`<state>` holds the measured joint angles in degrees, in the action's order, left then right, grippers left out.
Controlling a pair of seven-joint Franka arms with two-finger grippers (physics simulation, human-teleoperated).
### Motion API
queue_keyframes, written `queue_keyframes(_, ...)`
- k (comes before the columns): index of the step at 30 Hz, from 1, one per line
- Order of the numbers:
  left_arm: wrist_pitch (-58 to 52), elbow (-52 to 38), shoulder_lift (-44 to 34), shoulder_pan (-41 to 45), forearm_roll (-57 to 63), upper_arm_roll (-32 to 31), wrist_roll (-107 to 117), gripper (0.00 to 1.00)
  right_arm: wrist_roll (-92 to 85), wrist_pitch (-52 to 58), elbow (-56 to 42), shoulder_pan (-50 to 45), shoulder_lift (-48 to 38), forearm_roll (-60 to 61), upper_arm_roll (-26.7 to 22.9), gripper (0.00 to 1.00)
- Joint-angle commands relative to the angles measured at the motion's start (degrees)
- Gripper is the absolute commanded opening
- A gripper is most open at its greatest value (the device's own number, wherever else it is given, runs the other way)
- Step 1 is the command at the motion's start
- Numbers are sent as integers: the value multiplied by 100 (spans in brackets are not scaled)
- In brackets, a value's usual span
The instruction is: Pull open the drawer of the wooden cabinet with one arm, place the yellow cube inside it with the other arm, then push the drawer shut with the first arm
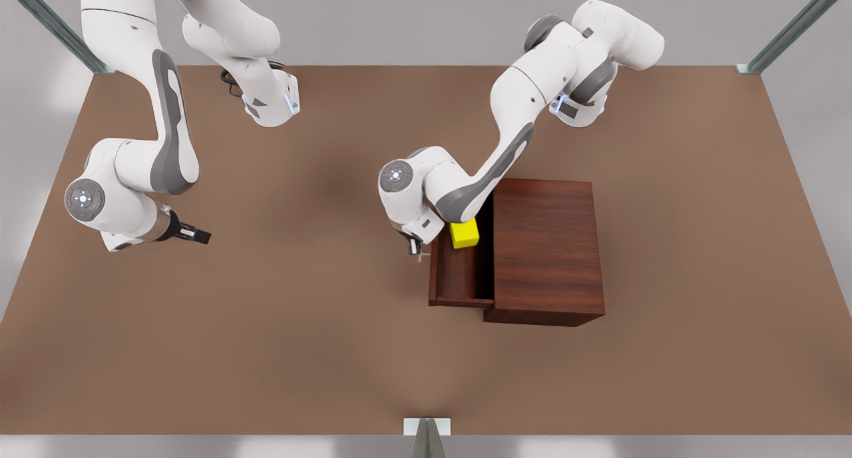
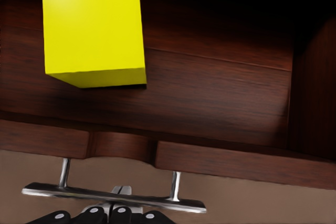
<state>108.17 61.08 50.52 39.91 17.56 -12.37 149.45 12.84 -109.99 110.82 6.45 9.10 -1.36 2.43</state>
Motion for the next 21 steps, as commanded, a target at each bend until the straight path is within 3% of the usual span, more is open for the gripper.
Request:
queue_keyframes(1,-428,-9,-33,-54,-24,6,102,0,-546,4,-8,-4,-5,5,3,100)
queue_keyframes(21,-1228,9,-209,-704,11,59,-1551,0,-546,4,-17,-4,-5,5,3,100)
